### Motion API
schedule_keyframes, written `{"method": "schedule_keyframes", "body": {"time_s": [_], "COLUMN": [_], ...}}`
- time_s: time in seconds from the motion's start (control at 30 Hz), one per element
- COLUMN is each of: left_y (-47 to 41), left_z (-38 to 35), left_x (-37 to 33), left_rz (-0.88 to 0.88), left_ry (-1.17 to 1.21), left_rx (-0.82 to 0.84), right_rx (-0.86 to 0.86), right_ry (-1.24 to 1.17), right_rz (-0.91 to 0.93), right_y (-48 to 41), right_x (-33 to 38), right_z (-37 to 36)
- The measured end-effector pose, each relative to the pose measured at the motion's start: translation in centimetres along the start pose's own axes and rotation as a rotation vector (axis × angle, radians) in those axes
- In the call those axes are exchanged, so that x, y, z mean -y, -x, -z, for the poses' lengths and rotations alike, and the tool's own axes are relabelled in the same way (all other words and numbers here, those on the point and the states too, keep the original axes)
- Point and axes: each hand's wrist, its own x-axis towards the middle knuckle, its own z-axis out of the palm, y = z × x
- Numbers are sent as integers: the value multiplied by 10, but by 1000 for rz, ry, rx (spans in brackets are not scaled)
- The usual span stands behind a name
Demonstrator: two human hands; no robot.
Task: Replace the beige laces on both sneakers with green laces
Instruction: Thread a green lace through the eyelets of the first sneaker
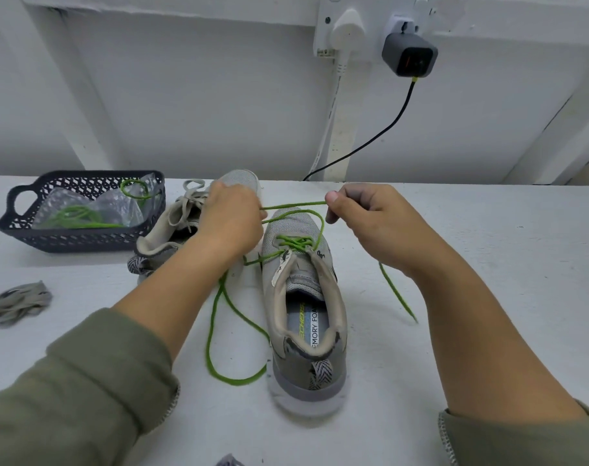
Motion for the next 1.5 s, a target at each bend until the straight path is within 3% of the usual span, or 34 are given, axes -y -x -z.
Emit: {"method": "schedule_keyframes", "body": {"time_s": [0.1,0.17,0.23,0.3,0.4,0.53,0.6,0.7,0.77,0.83,0.93,1.03,1.13,1.27,1.37,1.5], "left_y": [6,8,3,-4,-9,-14,-17,-16,0,29,70,81,79,79,81,81], "left_z": [4,6,4,-3,-11,-10,-7,5,18,31,41,27,15,4,0,-3], "left_x": [-14,-22,-16,-4,-1,-1,4,7,1,-5,-18,-22,-17,-12,-10,-5], "left_rz": [-386,-530,-384,-200,-196,-172,-130,-66,-13,44,131,111,222,394,444,487], "left_ry": [211,245,189,11,-185,-310,-313,-280,-143,134,491,467,660,1001,1132,1255], "left_rx": [-140,-261,-266,-121,-43,-144,-199,-187,-197,-142,203,232,187,260,300,287], "right_rx": [-17,-6,13,11,103,263,246,84,-57,-119,-178,-257,-193,-73,67,43], "right_ry": [53,71,20,-122,-427,-607,-556,-170,97,207,222,195,147,169,224,194], "right_rz": [19,23,48,100,248,293,239,243,271,215,39,-70,-85,-129,-109,-55], "right_y": [-5,-6,-6,-5,-6,-8,-9,-12,-14,-16,-20,-23,-20,-17,-15,-14], "right_x": [-1,-1,-1,-2,-3,-3,-5,-12,-18,-22,-29,-29,-31,-34,-33,-32], "right_z": [-3,-5,-4,-3,-6,-12,-11,-8,-8,-7,-12,-22,-31,-35,-40,-43]}}
